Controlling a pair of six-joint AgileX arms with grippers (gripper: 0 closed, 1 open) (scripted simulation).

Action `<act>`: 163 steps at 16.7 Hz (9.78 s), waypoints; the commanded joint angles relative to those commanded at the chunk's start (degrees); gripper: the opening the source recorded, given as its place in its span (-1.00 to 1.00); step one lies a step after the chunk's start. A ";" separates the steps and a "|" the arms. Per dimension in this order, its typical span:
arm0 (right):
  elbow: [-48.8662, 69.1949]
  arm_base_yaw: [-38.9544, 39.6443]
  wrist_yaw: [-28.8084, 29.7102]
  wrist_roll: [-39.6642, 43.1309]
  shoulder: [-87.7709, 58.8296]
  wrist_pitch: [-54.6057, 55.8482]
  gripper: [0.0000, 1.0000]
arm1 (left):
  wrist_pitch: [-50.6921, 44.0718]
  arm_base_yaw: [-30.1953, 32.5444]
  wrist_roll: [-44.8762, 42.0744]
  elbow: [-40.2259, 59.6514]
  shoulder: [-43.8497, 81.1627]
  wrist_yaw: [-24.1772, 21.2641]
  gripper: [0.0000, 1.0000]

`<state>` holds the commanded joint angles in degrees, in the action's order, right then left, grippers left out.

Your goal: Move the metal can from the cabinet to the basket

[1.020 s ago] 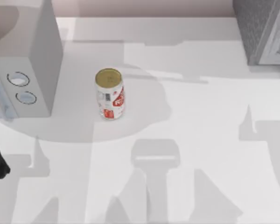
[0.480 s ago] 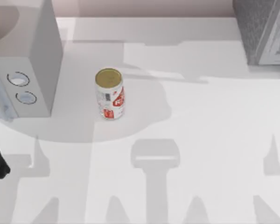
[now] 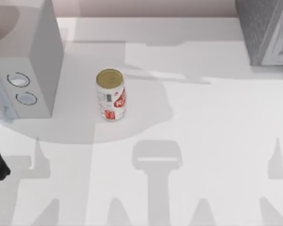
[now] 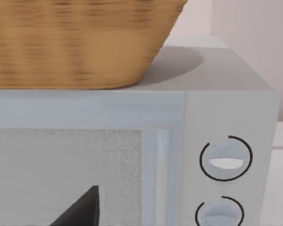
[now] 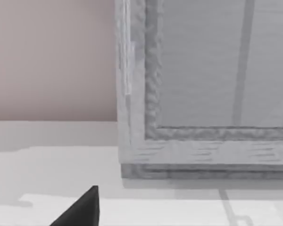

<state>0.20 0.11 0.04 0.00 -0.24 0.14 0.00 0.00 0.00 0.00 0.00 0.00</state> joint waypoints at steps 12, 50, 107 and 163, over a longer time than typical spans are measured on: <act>10.62 -29.55 -28.91 -0.81 -42.33 34.65 1.00 | 0.00 0.00 0.00 0.00 0.00 0.00 1.00; 90.94 -60.29 -59.51 -2.12 -78.45 -12.21 1.00 | 0.00 0.00 0.00 0.00 0.00 0.00 1.00; 94.62 17.00 19.57 -0.25 -70.69 -20.08 1.00 | 0.00 0.00 0.00 0.00 0.00 0.00 1.00; -0.20 -0.11 -0.04 0.00 0.24 -0.14 1.00 | 83.27 41.43 4.50 30.53 119.65 39.21 1.00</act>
<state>0.00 0.00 0.00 0.00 0.00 0.00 83.27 41.43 4.50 30.53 119.65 39.21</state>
